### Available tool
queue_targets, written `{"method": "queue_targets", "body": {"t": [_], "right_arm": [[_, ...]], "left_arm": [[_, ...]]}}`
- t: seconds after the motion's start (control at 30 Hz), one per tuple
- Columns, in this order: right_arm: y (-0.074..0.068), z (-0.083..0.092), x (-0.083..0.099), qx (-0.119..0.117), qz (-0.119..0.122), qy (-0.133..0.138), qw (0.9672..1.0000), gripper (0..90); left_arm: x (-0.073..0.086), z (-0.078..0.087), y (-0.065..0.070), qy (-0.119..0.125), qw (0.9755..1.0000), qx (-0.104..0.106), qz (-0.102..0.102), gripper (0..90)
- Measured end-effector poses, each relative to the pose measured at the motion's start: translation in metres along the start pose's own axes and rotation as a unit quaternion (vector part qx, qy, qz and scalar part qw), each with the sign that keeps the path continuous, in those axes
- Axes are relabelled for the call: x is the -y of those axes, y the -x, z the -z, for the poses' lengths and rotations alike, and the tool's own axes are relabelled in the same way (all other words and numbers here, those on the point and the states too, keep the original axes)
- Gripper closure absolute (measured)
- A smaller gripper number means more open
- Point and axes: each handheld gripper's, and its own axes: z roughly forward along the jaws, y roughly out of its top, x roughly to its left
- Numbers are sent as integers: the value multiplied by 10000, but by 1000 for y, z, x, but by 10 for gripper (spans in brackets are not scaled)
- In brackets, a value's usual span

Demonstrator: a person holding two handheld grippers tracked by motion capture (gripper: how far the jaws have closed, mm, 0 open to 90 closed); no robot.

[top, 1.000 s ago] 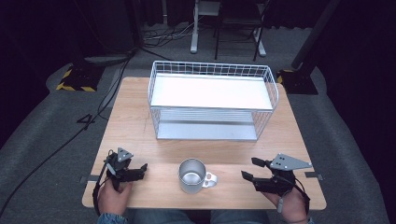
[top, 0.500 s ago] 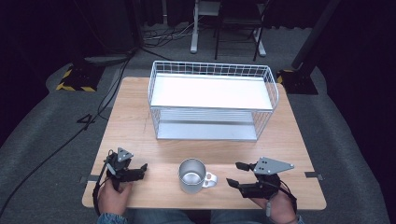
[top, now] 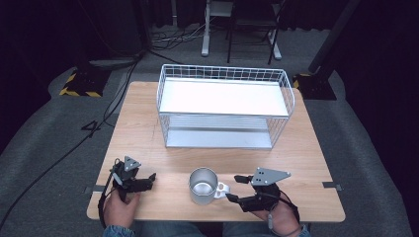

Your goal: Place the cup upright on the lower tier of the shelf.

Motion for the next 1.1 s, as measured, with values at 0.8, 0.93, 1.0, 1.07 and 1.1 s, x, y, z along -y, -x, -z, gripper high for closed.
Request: {"method": "queue_targets", "body": {"t": [0.8,0.93,1.0,1.07,1.1], "right_arm": [[-6,-38,6,-124,538,-409,9976,559],[-5,-36,6,-98,532,-367,9979,630],[-4,-35,6,-88,530,-370,9979,666],[-5,-35,6,-103,562,-364,9977,690],[-6,-35,6,-99,581,-366,9976,693]], "left_arm": [[0,0,0,-1,10000,0,-3,127],[0,0,0,0,10000,0,-1,127],[0,0,0,0,10000,-1,2,127],[0,0,0,1,10000,-4,-6,127],[0,0,0,0,10000,-1,2,127]]}}
